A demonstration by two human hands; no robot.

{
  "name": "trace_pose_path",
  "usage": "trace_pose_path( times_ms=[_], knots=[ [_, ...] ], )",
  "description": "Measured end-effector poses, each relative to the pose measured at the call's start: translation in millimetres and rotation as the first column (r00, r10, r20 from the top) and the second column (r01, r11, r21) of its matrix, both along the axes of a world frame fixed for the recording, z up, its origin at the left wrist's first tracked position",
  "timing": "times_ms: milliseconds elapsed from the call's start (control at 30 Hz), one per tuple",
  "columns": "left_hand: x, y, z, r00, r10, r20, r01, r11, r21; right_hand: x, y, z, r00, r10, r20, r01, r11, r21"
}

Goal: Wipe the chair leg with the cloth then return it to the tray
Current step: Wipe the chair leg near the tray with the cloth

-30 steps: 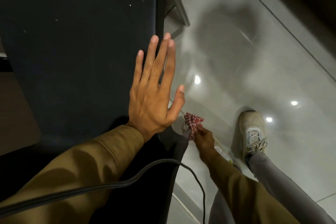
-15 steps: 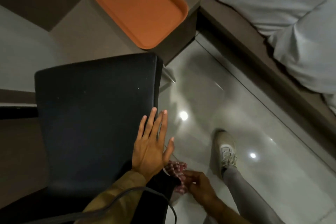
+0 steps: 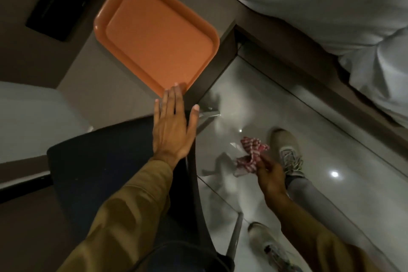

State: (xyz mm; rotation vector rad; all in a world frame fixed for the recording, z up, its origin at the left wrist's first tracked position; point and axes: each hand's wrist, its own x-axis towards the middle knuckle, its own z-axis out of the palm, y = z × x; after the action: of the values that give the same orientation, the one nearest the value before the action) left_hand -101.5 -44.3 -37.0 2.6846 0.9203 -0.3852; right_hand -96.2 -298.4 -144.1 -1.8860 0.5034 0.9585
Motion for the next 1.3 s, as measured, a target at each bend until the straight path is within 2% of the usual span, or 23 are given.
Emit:
trace_pose_path(
  times_ms=[100,200,400,533,667,800,967,1000,1067,1133,1233,1300],
  knots=[
    [9,-7,-2,0.993,0.057,0.099,-0.063,0.996,0.067,31,31,13,0.995,-0.037,0.093,0.032,0.998,0.048],
    [7,-9,-6,0.985,0.039,0.166,-0.057,0.992,0.109,47,64,32,0.985,-0.049,0.164,0.031,0.993,0.110],
    [2,1,-17,0.996,0.049,0.074,-0.059,0.989,0.138,39,132,68,0.971,0.115,0.209,-0.169,0.950,0.261],
    [6,-7,-10,0.996,0.020,0.091,-0.034,0.988,0.151,38,149,77,0.951,0.166,0.260,-0.245,0.918,0.312],
    [14,-15,1,0.995,0.015,0.099,-0.032,0.984,0.173,43,150,51,0.968,0.151,0.199,-0.203,0.940,0.276],
    [12,-11,-5,0.988,0.038,0.150,-0.054,0.993,0.107,54,167,-7,0.960,0.218,0.177,-0.240,0.964,0.112],
    [6,-7,-12,0.979,0.036,0.199,-0.053,0.995,0.081,75,179,-82,0.934,0.358,0.005,-0.358,0.934,0.011],
    [5,-6,-13,0.980,0.033,0.197,-0.049,0.996,0.079,77,183,-88,0.939,0.343,-0.009,-0.344,0.939,-0.015],
    [6,-7,-13,0.981,0.035,0.192,-0.049,0.996,0.073,82,189,-86,0.983,0.179,-0.038,-0.180,0.983,-0.037],
    [8,-8,-11,0.983,0.039,0.181,-0.053,0.996,0.074,81,188,-54,0.991,0.121,-0.049,-0.118,0.991,0.064],
    [10,-8,-8,0.988,0.026,0.154,-0.040,0.995,0.089,65,164,8,0.975,0.210,0.067,-0.221,0.938,0.266],
    [10,-8,-8,0.991,0.014,0.134,-0.030,0.993,0.118,54,152,41,0.977,0.186,0.102,-0.211,0.905,0.369]
  ],
)
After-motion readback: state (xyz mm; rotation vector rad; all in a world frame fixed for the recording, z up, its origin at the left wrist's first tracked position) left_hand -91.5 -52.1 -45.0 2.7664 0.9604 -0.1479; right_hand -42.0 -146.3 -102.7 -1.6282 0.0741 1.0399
